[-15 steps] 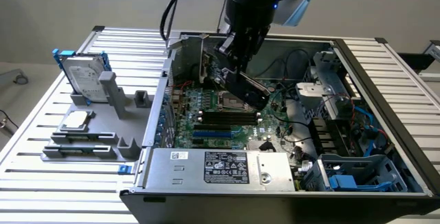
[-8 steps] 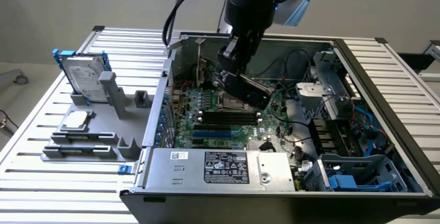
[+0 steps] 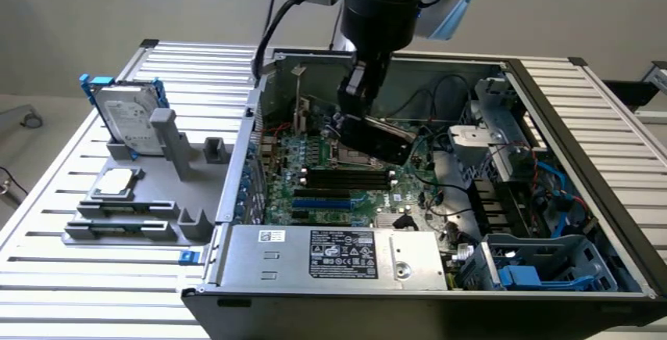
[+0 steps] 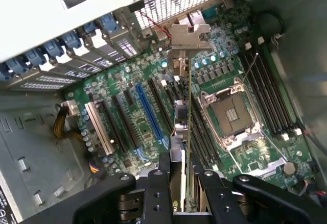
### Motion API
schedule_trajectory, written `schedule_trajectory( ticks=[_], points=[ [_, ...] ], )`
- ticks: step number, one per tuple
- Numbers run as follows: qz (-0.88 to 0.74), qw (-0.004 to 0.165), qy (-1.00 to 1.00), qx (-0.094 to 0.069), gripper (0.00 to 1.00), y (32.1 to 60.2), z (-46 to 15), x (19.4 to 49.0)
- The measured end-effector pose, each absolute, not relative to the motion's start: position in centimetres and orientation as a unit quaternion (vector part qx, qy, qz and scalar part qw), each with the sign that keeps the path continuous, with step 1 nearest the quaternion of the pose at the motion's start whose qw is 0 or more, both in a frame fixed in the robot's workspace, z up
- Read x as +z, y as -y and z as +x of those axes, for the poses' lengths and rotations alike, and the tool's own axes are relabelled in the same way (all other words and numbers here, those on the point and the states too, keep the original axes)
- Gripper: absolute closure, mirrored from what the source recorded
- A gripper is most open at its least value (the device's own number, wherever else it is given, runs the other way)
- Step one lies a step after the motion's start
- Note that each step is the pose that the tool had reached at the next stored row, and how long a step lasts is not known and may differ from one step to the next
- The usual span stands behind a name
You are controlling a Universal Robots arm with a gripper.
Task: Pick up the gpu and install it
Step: 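Insert the gpu into the slot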
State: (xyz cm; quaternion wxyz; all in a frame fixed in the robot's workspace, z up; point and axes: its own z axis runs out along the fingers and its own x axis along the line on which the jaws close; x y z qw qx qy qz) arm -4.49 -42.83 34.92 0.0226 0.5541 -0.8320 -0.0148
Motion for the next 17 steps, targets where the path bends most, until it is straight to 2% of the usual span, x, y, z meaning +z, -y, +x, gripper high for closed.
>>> schedule_trajectory(
  ticks=[11, 17],
  points=[
    [0.618, 0.008, 0.786, -0.017, 0.74, 42.8, -4.6, 34.3],
    [0.637, 0.007, 0.77, -0.019, 0.74, 43.3, -4.7, 33.8]
  ],
)
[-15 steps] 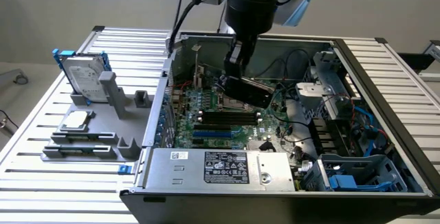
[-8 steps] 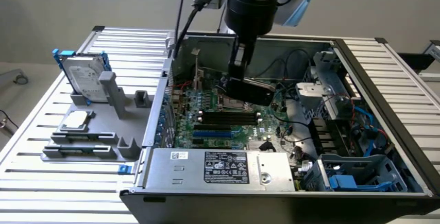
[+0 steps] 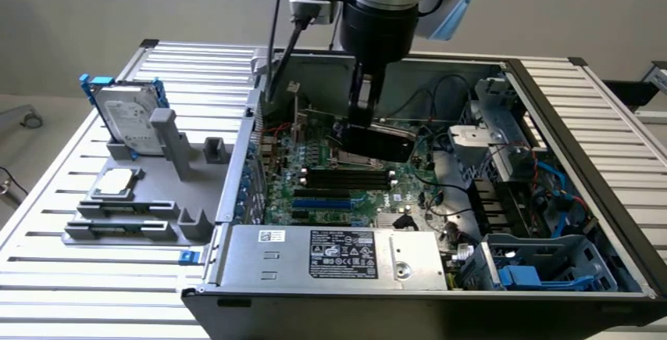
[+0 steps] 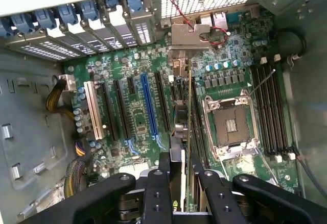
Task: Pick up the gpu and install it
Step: 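Insert the gpu into the slot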
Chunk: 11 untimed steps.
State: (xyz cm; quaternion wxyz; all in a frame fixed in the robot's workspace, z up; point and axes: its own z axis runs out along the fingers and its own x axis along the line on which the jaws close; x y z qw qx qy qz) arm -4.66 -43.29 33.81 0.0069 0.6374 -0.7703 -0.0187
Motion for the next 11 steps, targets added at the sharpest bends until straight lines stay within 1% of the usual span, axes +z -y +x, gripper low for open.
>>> schedule_trajectory(
  ticks=[11],
  points=[
    [0.67, 0.004, 0.742, -0.022, 0.74, 44.4, -4.7, 32.6]
  ],
)
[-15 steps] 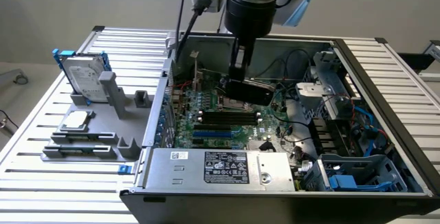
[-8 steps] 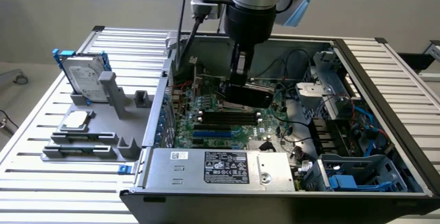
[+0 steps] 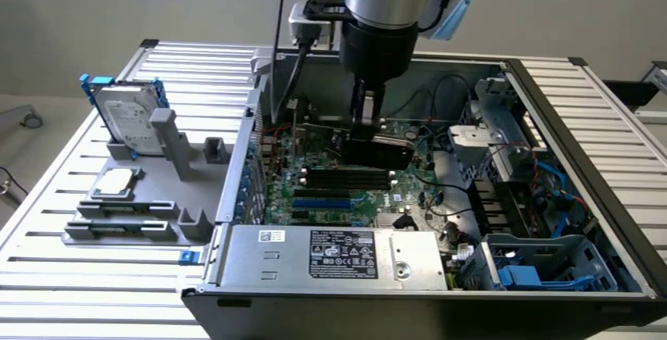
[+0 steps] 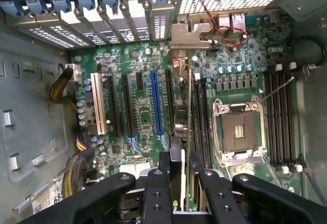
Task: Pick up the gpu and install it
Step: 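Insert the gpu into the slot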
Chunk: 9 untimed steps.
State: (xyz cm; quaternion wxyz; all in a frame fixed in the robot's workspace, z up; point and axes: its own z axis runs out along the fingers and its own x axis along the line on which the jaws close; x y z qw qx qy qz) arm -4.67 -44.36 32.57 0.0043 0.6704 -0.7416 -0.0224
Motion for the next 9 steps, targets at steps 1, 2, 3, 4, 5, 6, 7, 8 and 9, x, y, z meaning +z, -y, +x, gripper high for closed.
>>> schedule_trajectory(
  ticks=[1, 2, 3, 4, 5, 6, 7, 8, 9],
  points=[
    [0.674, 0.004, 0.739, -0.023, 0.74, 44.4, -4.7, 32.4],
    [0.677, 0.004, 0.736, -0.023, 0.74, 44.5, -4.7, 32.3],
    [0.68, 0.004, 0.732, -0.023, 0.74, 44.6, -4.7, 32.2],
    [0.684, 0.004, 0.729, -0.024, 0.74, 44.7, -4.7, 32.1],
    [0.688, 0.004, 0.726, -0.024, 0.74, 44.7, -4.7, 31.9],
    [0.691, 0.004, 0.722, -0.025, 0.74, 44.8, -4.7, 31.8],
    [0.695, 0.004, 0.719, -0.025, 0.74, 44.9, -4.7, 31.6],
    [0.698, 0.004, 0.716, -0.026, 0.74, 44.9, -4.7, 31.5],
    [0.701, 0.004, 0.713, -0.026, 0.74, 45.0, -4.7, 31.4]
  ],
)
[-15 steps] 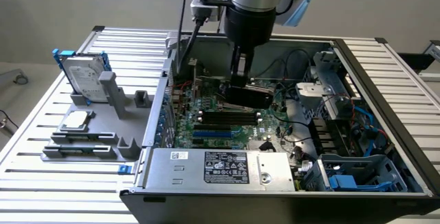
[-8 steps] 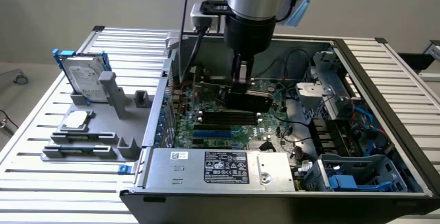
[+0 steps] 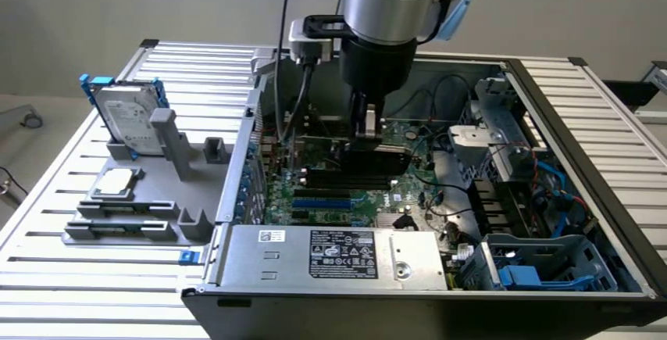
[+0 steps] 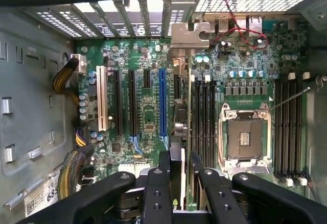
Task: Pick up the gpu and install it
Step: 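Insert the gpu into the slot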
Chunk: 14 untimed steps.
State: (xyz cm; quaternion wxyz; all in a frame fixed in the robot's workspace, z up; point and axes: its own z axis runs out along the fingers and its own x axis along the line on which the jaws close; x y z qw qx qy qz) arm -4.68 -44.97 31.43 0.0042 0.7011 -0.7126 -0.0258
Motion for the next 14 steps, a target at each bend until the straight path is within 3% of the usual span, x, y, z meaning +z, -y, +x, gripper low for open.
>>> schedule_trajectory(
  ticks=[14],
  points=[
    [0.719, 0.005, 0.694, -0.026, 0.74, 45.5, -6.8, 30.6]
  ],
)
